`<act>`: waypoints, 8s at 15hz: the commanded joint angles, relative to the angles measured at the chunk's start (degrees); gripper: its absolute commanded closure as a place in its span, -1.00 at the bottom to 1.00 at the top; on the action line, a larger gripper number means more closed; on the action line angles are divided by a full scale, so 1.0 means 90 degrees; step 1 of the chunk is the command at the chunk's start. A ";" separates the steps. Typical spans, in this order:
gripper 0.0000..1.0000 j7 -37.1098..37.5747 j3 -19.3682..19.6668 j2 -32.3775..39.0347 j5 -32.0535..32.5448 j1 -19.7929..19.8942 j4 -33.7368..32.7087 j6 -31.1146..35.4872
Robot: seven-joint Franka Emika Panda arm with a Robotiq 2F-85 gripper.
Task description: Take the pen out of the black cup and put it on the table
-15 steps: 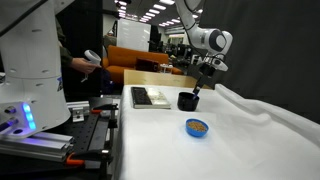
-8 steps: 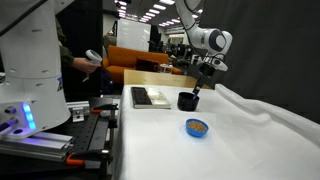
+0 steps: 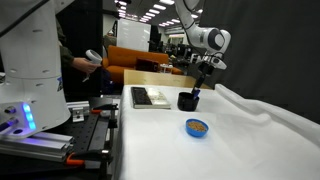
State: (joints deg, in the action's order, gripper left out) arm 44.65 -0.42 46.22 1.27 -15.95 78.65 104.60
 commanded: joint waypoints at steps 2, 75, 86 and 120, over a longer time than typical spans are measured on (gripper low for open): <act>0.91 0.0004 0.0019 0.0036 -0.0052 0.0004 -0.0121 -0.0093; -1.00 0.0005 0.0129 0.0083 0.0009 -0.0005 -0.0062 -0.0022; -1.00 0.0005 0.0129 0.0085 0.0009 -0.0005 -0.0066 -0.0021; 1.00 0.0005 0.0102 0.0108 -0.0110 0.0092 -0.0073 0.0082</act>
State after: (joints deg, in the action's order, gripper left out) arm 44.65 0.76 47.10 1.13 -15.55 78.04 104.96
